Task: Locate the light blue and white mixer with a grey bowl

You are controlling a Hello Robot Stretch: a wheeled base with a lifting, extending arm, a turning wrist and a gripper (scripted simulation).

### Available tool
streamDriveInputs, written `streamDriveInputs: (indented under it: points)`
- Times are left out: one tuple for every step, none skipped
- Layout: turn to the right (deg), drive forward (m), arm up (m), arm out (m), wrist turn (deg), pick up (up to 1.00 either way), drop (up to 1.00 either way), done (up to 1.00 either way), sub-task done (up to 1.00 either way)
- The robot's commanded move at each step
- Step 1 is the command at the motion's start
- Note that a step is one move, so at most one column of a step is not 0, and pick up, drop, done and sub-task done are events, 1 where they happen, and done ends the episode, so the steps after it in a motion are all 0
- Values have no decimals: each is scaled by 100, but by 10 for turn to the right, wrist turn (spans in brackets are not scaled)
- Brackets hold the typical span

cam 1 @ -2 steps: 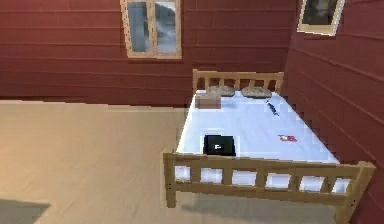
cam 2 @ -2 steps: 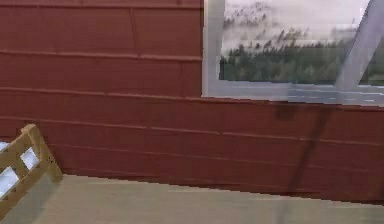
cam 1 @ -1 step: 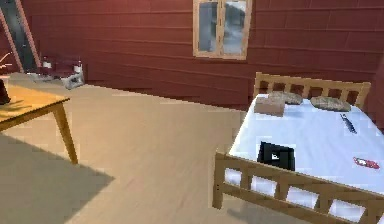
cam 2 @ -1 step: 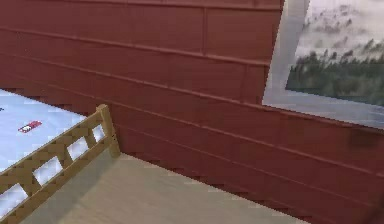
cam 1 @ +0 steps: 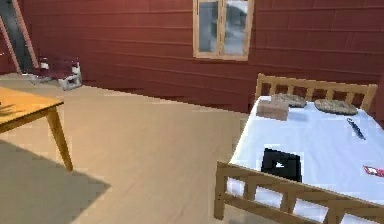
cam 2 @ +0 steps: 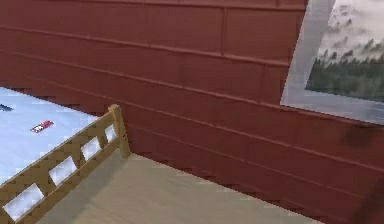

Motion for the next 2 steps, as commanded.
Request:
streamDriveInputs:
  points:
    - [-120,0,0,0,0,0,0,0,0]
    - [0,70,0,0,0,0,0,0,0]
